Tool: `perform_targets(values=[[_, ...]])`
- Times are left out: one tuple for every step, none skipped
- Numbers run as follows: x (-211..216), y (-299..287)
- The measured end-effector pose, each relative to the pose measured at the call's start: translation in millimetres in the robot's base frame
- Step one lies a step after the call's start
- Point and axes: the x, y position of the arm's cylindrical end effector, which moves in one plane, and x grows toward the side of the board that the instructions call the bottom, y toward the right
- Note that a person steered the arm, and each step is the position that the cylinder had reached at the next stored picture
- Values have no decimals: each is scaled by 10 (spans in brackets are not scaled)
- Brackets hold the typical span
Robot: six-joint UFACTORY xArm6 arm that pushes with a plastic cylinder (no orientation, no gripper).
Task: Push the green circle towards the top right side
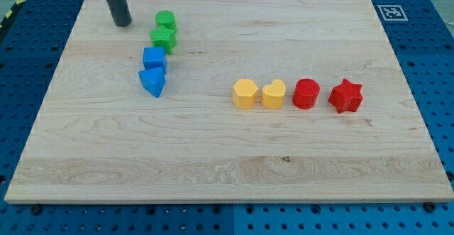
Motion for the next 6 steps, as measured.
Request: perform_targets(values=[[9,400],[15,891],[29,1476],[29,2037],[29,2470],[-77,2137]])
